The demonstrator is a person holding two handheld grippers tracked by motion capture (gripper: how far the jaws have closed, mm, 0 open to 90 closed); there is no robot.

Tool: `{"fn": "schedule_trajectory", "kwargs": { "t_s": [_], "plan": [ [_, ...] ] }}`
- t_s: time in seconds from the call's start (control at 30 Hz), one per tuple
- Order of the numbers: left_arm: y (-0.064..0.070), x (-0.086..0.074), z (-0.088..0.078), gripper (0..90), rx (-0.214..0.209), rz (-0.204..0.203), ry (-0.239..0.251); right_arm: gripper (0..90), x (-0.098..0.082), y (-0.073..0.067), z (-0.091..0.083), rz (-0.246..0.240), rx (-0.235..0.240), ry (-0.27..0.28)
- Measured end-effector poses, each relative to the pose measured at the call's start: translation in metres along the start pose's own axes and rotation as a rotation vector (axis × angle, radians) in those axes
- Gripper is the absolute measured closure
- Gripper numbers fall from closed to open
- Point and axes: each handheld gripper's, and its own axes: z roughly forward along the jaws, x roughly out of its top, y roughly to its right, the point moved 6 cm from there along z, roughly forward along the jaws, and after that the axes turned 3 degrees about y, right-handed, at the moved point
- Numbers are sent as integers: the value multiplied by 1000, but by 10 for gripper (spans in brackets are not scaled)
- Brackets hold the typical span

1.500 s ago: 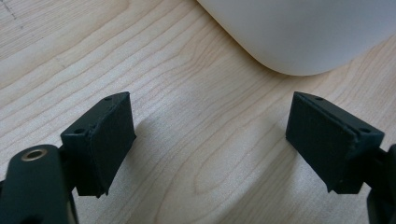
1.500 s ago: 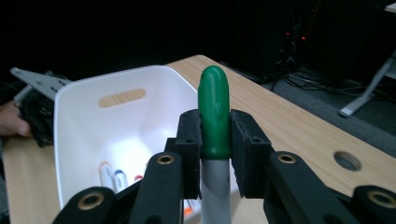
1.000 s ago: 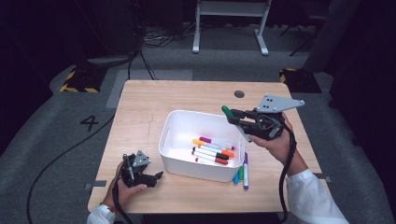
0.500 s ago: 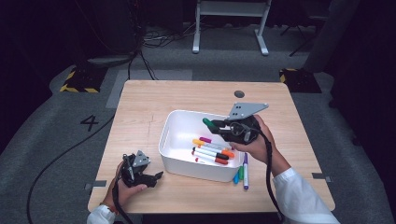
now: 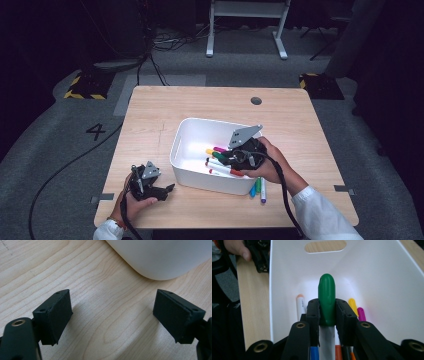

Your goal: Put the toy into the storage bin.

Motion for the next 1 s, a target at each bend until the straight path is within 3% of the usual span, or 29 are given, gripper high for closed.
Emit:
{"fn": "schedule_trajectory", "kwargs": {
  "t_s": [0.33,0.67,0.77,0.93,1.0],
  "plan": [
    [0,0,0,156,0,-2,1,744,-9,-12,8,-29,42,-82],
    [0,0,0,156,0,-2,1,739,-16,-13,11,-3,75,-68],
    [0,0,0,156,-1,-2,1,657,-16,-12,11,-11,63,-58],
    [0,0,0,156,-1,-2,1,600,-15,-8,7,11,28,-27],
    [0,0,0,156,-1,-2,1,574,-15,-5,3,22,7,12]
  ]
}}
